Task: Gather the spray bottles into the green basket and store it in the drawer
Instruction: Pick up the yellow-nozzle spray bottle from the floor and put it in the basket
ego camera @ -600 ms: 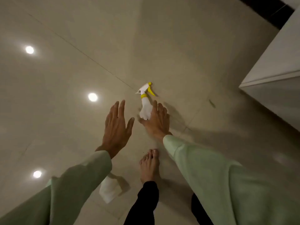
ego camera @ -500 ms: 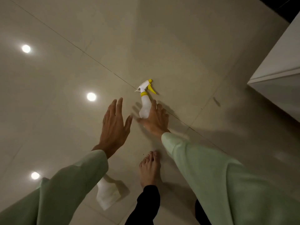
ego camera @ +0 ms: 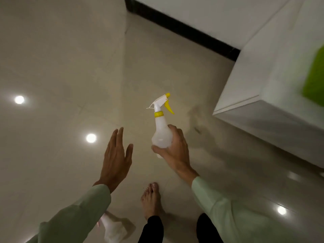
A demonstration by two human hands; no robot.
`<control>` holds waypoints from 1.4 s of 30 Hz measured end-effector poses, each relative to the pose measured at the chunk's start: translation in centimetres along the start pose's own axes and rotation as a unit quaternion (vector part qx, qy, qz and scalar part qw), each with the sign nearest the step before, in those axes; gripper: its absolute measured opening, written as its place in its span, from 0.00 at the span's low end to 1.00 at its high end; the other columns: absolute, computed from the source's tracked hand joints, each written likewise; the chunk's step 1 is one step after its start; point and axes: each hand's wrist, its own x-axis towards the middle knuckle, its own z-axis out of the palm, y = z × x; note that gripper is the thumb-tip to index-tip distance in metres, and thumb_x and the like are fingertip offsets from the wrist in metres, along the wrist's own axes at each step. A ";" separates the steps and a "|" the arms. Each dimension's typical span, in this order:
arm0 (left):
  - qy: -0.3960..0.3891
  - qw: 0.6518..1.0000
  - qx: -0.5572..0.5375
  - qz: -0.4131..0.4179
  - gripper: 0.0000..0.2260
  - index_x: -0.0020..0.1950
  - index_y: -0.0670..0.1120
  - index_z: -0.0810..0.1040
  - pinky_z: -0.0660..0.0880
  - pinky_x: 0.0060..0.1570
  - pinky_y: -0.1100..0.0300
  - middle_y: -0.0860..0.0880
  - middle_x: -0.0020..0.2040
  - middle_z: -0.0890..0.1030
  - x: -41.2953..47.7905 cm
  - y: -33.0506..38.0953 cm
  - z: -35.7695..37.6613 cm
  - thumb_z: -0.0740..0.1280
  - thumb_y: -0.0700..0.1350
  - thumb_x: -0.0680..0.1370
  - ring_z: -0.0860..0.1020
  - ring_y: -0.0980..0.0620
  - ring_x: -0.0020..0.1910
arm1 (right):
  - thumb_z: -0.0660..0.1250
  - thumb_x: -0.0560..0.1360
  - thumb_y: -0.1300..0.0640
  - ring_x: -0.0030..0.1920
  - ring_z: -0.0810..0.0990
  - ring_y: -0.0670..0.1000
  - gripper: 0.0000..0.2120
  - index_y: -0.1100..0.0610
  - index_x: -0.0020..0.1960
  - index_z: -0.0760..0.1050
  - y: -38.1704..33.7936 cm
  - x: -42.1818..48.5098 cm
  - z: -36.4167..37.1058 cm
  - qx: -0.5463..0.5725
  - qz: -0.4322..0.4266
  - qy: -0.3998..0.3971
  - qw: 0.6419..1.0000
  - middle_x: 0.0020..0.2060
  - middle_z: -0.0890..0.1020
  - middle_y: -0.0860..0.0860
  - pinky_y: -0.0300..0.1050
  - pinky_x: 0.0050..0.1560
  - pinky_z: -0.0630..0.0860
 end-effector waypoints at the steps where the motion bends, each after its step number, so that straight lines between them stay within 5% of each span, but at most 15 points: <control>1: 0.001 1.000 -0.004 0.010 0.29 0.81 0.49 0.48 0.55 0.77 0.48 0.46 0.82 0.52 -0.3 1.8 -1.0 0.55 0.53 0.83 0.52 0.48 0.80 | 0.77 0.57 0.40 0.54 0.76 0.49 0.39 0.41 0.65 0.66 -1.1 -0.6 -1.8 0.016 -0.009 0.014 1.000 0.54 0.71 0.41 0.48 0.46 0.77; 9: 0.025 0.988 -0.017 0.150 0.28 0.80 0.49 0.50 0.57 0.77 0.50 0.47 0.81 0.53 -2.5 21.2 -6.9 0.57 0.51 0.83 0.53 0.49 0.80 | 0.78 0.59 0.40 0.54 0.75 0.42 0.39 0.40 0.66 0.66 -8.3 -5.8 -19.4 0.119 -0.073 0.150 0.979 0.57 0.71 0.37 0.35 0.46 0.73; 17: 0.020 0.970 -0.012 0.244 0.28 0.80 0.49 0.51 0.57 0.77 0.48 0.47 0.81 0.53 -5.0 36.1 -5.8 0.56 0.53 0.83 0.53 0.50 0.80 | 0.82 0.59 0.45 0.58 0.71 0.33 0.41 0.44 0.68 0.68 -6.1 -8.5 -35.6 0.194 -0.101 0.286 0.933 0.61 0.68 0.45 0.22 0.47 0.71; 19: 0.020 0.967 -0.008 0.255 0.28 0.80 0.49 0.50 0.57 0.77 0.48 0.48 0.81 0.53 -5.0 38.4 -5.1 0.56 0.53 0.83 0.54 0.50 0.80 | 0.83 0.59 0.45 0.60 0.71 0.35 0.43 0.47 0.70 0.68 -5.1 -8.4 -38.5 0.196 -0.105 0.294 0.929 0.63 0.69 0.46 0.26 0.52 0.73; 24: 0.011 0.958 -0.009 0.285 0.28 0.80 0.49 0.51 0.58 0.77 0.47 0.48 0.81 0.53 -4.7 46.6 -1.6 0.56 0.54 0.83 0.54 0.50 0.80 | 0.84 0.59 0.49 0.63 0.72 0.51 0.45 0.47 0.71 0.69 -0.8 -6.2 -47.1 0.197 -0.079 0.313 0.926 0.62 0.73 0.43 0.53 0.61 0.76; 28: -0.001 0.950 -0.010 0.312 0.27 0.80 0.48 0.52 0.58 0.77 0.48 0.47 0.81 0.55 -3.8 51.9 1.7 0.57 0.52 0.84 0.55 0.50 0.80 | 0.84 0.59 0.56 0.63 0.70 0.52 0.43 0.47 0.70 0.69 3.0 -3.2 -51.4 0.188 -0.066 0.303 0.932 0.58 0.71 0.36 0.49 0.61 0.72; 32: -0.011 0.946 -0.018 0.323 0.27 0.80 0.47 0.52 0.58 0.77 0.49 0.47 0.81 0.56 -2.6 55.5 4.9 0.58 0.51 0.83 0.55 0.50 0.80 | 0.82 0.59 0.63 0.61 0.72 0.50 0.39 0.55 0.67 0.70 6.3 -0.1 -53.2 0.160 -0.051 0.304 0.938 0.61 0.73 0.50 0.46 0.58 0.72; 35: -0.025 0.944 -0.014 0.330 0.27 0.80 0.46 0.53 0.60 0.76 0.46 0.47 0.81 0.56 -2.0 56.5 6.7 0.58 0.50 0.83 0.56 0.49 0.79 | 0.81 0.59 0.64 0.57 0.70 0.46 0.38 0.54 0.65 0.70 8.2 1.6 -53.0 0.133 -0.025 0.307 0.942 0.60 0.70 0.47 0.42 0.55 0.71; 42: -0.047 0.941 0.016 0.335 0.28 0.80 0.46 0.52 0.59 0.76 0.46 0.46 0.81 0.54 -0.1 56.6 8.1 0.58 0.50 0.83 0.54 0.48 0.80 | 0.76 0.64 0.65 0.61 0.72 0.54 0.32 0.53 0.66 0.72 9.7 3.2 -51.9 0.015 -0.002 0.310 0.951 0.61 0.78 0.50 0.50 0.55 0.74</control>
